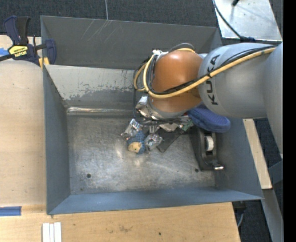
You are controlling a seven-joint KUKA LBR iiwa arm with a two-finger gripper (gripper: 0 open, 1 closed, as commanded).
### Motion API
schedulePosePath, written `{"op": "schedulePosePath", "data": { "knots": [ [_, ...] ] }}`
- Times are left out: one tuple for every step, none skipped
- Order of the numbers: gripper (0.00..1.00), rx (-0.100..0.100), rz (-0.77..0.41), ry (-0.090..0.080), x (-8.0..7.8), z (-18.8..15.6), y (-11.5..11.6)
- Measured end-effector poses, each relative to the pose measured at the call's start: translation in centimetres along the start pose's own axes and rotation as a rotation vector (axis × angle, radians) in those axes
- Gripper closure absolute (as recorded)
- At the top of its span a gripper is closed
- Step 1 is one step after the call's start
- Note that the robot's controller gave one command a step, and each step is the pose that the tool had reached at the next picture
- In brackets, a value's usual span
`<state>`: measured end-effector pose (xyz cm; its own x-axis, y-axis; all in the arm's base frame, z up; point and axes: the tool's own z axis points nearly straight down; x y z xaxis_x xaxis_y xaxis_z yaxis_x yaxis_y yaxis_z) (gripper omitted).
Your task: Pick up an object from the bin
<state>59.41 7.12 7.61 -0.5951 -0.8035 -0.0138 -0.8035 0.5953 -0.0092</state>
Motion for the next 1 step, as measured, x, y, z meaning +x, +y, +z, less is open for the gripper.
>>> {"op": "schedulePosePath", "data": {
  "knots": [
    [1.0, 0.0, -0.126, 0.005, 1.9, -15.0, -1.65]
  ]
}}
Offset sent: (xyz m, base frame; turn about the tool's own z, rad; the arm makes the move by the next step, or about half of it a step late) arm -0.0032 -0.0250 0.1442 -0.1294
